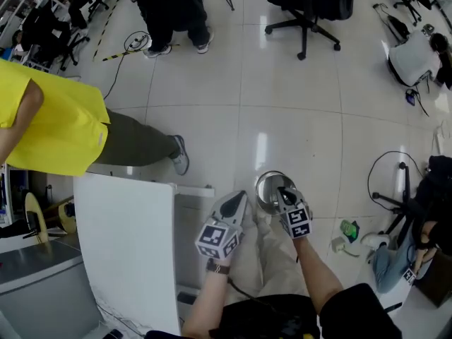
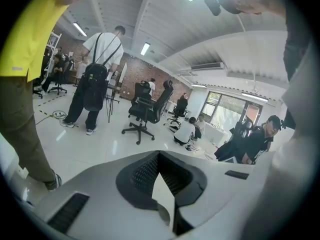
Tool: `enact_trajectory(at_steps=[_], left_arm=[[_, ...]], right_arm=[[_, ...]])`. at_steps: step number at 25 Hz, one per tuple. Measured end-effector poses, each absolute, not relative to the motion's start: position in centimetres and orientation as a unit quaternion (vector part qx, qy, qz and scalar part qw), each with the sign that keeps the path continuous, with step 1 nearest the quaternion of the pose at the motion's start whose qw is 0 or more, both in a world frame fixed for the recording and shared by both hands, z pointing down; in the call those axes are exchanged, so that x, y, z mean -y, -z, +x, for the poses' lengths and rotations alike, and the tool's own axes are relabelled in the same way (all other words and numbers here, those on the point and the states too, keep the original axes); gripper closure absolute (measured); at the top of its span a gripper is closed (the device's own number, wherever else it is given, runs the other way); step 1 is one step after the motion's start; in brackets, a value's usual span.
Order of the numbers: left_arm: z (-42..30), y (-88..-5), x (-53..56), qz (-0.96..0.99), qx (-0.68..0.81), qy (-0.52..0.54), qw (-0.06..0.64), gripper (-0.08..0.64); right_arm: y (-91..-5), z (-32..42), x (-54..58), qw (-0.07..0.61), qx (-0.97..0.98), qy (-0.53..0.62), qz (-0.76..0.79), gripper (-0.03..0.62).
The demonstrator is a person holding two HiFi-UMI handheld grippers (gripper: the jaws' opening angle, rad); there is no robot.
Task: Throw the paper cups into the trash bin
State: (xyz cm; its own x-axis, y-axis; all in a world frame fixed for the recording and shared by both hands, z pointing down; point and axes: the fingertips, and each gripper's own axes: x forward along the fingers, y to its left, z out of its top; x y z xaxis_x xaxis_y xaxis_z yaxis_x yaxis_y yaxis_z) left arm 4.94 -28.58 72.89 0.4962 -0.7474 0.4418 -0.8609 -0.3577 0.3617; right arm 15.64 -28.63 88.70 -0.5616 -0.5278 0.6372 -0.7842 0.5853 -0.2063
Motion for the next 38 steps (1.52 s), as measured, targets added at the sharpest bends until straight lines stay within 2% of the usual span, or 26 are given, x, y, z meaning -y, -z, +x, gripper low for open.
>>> enact_trajectory(at_steps=[8, 15, 20, 27, 38], left_arm=[[7.3, -61.4, 30.5, 0.836, 0.496, -0.061, 0.226, 0.558], [8.1, -53.5, 29.0, 0.835, 0.518, -0.018, 0.183, 0.558], [6.8, -51.8, 23.9, 0.802, 0.578, -0.001, 0.150, 0.558], [-3.5, -43.1, 8.4, 0.701, 0.706, 0.059, 0.080, 0.558], [-14.6, -39.0, -13.7, 0.546, 0.833, 0.090, 0.025, 0.558]], right_arm=[[-68.0, 16.5, 33.1, 0.114, 0.891, -0.132, 0.418, 0.588], [-56.8, 15.0, 31.0, 0.002, 0.918, -0.072, 0.391, 0.589], [-52.2, 13.0, 25.3, -0.012, 0.945, -0.028, 0.325, 0.589], [-42.4, 2.7, 11.9, -0.030, 0.988, 0.023, 0.147, 0.589], [-37.8, -12.0, -8.9, -0.029, 0.996, 0.036, -0.071, 0.589]])
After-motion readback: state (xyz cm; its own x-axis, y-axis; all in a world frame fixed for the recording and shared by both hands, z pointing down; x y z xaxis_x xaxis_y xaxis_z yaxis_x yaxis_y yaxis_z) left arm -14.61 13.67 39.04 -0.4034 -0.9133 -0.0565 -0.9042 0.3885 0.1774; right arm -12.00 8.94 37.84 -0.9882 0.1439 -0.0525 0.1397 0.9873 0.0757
